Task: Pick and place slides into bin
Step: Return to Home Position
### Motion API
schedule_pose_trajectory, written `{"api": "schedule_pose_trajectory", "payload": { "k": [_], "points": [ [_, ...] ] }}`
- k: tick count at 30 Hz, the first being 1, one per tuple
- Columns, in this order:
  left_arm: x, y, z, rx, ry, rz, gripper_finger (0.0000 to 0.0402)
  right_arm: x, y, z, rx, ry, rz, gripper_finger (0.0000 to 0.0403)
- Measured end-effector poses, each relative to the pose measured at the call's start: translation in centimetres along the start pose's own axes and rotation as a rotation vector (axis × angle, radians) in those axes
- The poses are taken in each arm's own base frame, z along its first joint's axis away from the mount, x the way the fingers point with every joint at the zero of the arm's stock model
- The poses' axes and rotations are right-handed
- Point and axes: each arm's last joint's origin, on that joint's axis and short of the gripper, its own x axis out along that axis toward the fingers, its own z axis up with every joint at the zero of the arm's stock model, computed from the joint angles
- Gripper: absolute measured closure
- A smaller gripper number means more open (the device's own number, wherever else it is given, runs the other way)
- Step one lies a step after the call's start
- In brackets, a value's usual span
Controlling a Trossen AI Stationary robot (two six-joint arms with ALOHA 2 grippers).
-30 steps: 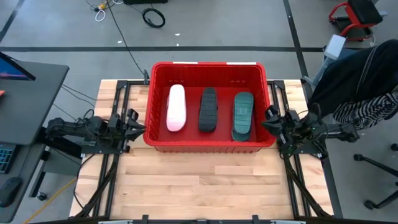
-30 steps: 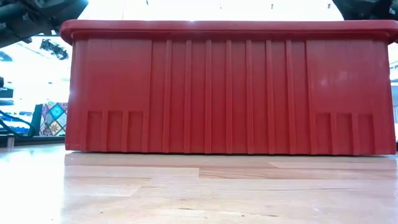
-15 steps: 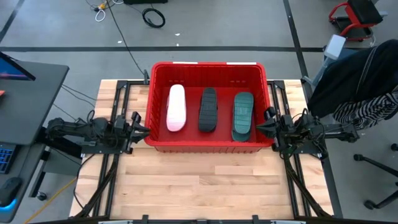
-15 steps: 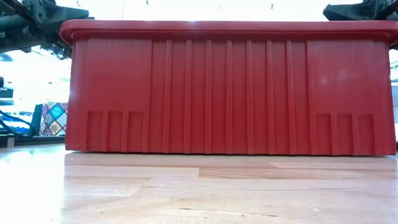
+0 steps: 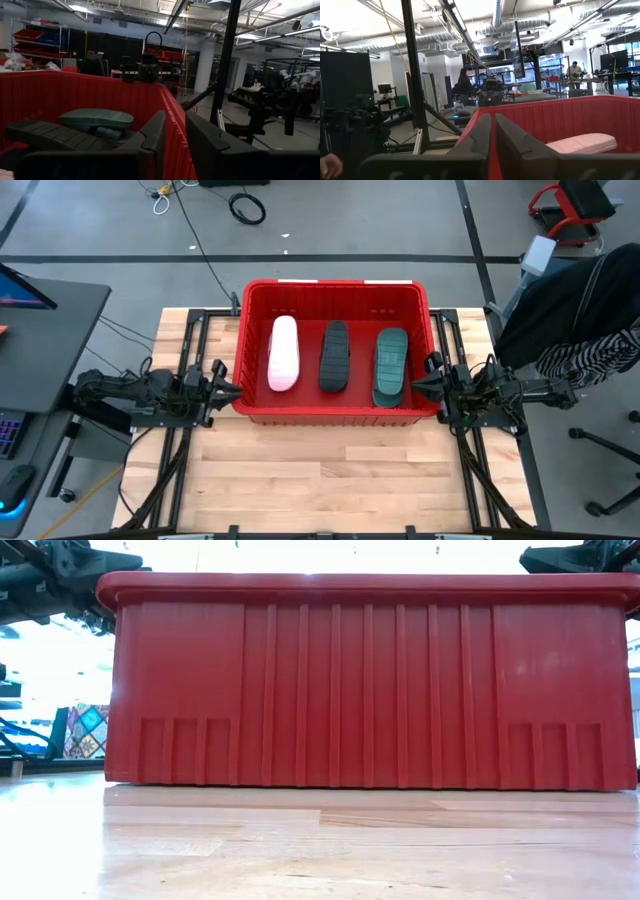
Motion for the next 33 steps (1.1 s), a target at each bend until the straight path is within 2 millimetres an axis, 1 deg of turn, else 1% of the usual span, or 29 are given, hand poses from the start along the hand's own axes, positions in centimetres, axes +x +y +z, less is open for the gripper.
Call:
{"api": "schedule_pose_trajectory", "payload": {
  "k": [6, 16, 27, 33],
  "points": [
    [0.00, -0.01, 0.03, -0.001, -0.003, -0.002, 0.0317, 0.00, 0.00, -0.03, 0.000, 0.002, 0.000, 0.0373],
    [0.00, -0.01, 0.05, -0.001, -0.006, -0.002, 0.0328, 0.00, -0.01, -0.06, 0.001, 0.004, -0.001, 0.0373],
    [0.00, -0.01, 0.06, -0.001, -0.007, -0.002, 0.0315, 0.00, -0.02, -0.09, 0.001, 0.006, -0.001, 0.0373],
    [0.00, -0.01, 0.05, -0.001, -0.007, -0.001, 0.0320, 0.01, -0.02, -0.11, 0.001, 0.006, -0.001, 0.0373]
  ]
}}
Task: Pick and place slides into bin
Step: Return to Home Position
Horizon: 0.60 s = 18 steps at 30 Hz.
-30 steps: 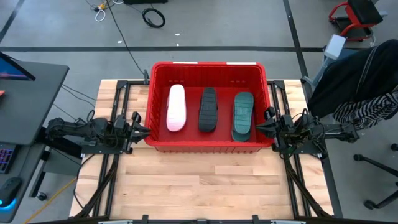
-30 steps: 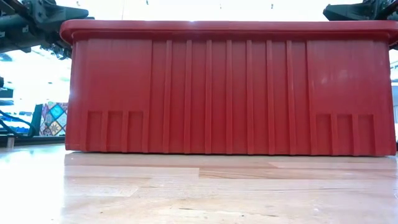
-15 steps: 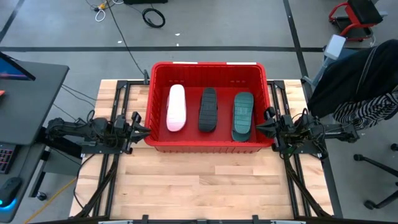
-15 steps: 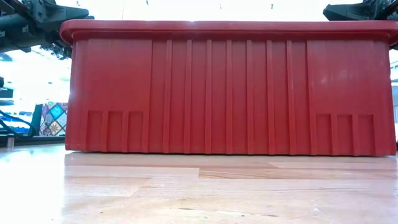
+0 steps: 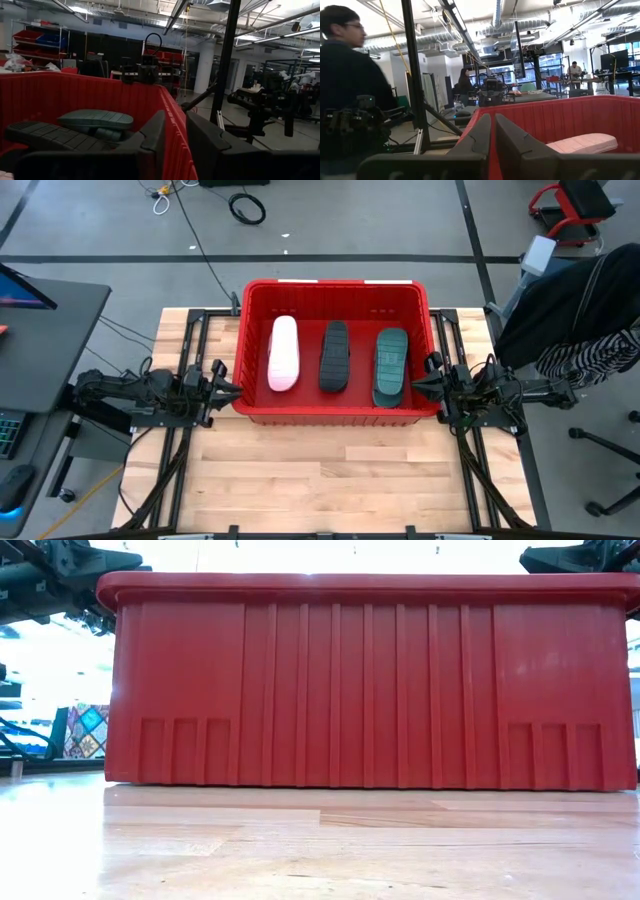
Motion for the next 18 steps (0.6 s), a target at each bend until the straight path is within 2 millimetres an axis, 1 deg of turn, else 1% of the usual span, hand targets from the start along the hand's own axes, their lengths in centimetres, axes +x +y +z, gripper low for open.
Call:
{"api": "schedule_pose_trajectory", "payload": {
  "k": [6, 18],
  "points": [
    [0.00, 0.00, 0.00, 0.000, 0.000, 0.000, 0.0326, 0.00, 0.00, 0.00, 0.000, 0.000, 0.000, 0.0373],
    [0.00, 0.00, 0.00, 0.000, 0.000, 0.000, 0.0312, 0.00, 0.00, 0.00, 0.001, 0.000, 0.000, 0.0373]
  ]
}}
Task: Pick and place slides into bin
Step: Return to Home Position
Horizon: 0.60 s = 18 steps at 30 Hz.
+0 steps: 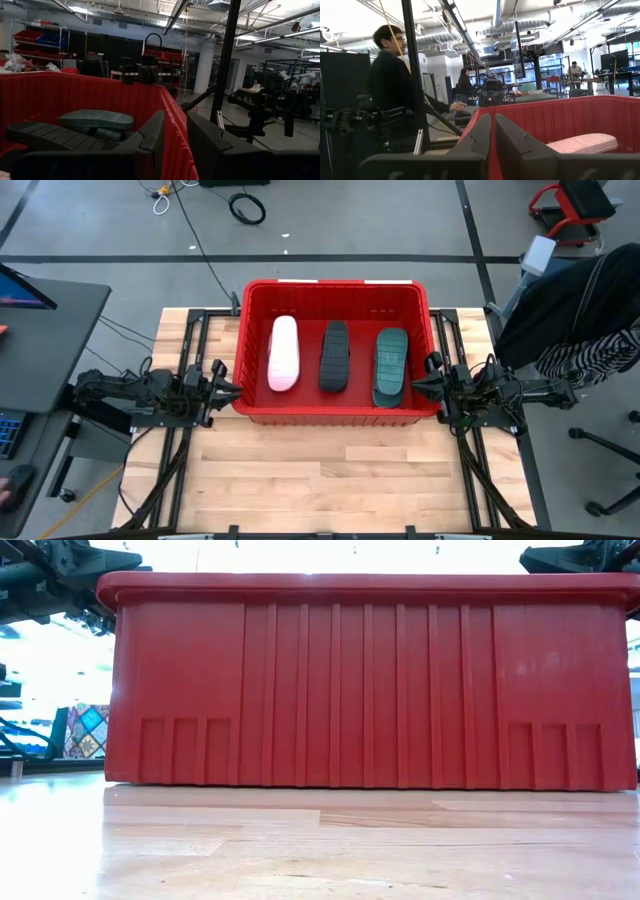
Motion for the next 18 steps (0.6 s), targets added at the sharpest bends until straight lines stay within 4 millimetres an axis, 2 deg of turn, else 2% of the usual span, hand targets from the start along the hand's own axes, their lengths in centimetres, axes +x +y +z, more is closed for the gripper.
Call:
{"api": "schedule_pose_trajectory", "payload": {
  "k": [9, 18],
  "points": [
    [0.00, 0.00, 0.00, 0.000, 0.000, 0.000, 0.0323, 0.00, 0.00, 0.00, 0.000, 0.000, 0.000, 0.0373],
    [0.00, 0.00, 0.00, 0.000, 0.000, 0.000, 0.0312, 0.00, 0.00, 0.00, 0.000, 0.000, 0.000, 0.0373]
  ]
}}
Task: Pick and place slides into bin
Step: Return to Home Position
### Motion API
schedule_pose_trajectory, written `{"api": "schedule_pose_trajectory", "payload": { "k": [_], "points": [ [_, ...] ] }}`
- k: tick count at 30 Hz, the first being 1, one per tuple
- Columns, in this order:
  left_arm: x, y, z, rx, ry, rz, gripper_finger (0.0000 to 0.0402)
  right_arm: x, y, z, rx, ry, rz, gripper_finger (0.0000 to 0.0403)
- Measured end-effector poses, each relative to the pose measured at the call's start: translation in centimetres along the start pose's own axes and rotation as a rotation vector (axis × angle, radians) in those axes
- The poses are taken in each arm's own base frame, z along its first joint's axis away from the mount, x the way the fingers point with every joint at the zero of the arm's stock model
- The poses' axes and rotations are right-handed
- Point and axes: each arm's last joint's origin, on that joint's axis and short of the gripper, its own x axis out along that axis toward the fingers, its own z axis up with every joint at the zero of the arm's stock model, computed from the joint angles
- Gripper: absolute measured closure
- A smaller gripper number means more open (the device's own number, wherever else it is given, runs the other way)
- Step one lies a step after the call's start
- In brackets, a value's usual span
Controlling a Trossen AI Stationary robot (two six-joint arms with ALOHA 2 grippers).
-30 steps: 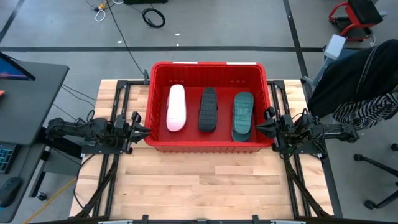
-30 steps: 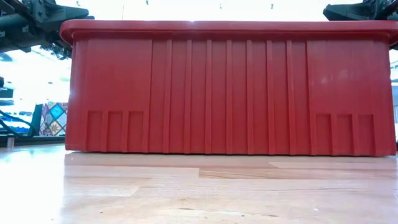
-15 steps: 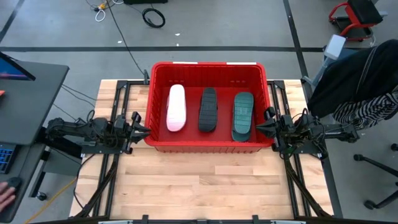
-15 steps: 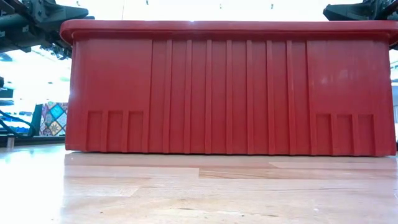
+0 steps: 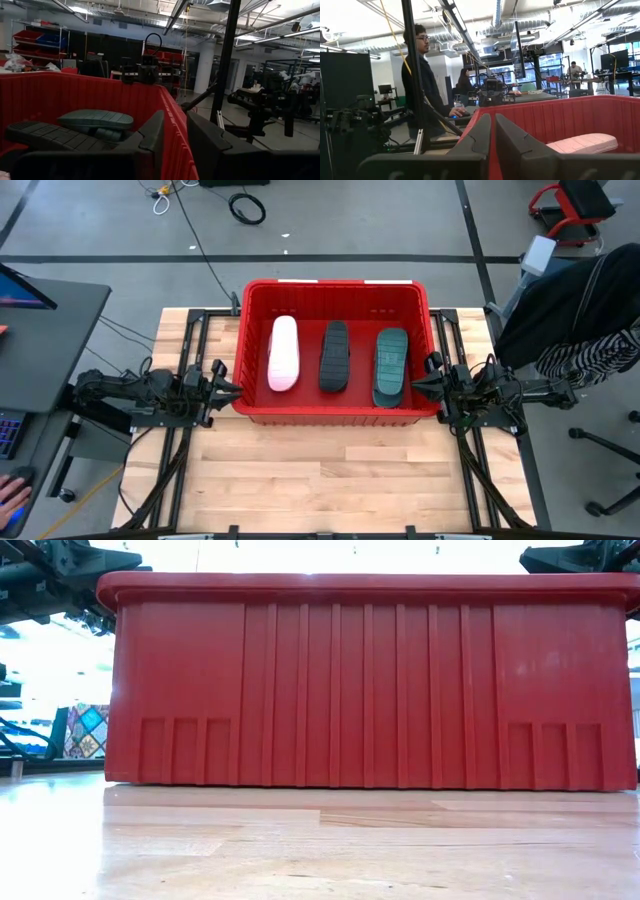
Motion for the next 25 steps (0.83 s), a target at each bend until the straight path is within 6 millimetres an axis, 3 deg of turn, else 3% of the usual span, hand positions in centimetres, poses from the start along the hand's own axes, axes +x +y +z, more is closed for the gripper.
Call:
{"api": "schedule_pose_trajectory", "payload": {
  "k": [25],
  "points": [
    [0.00, 0.00, -0.01, 0.000, 0.000, 0.000, 0.0311, 0.00, 0.00, 0.00, 0.000, 0.000, 0.000, 0.0373]
  ]
}}
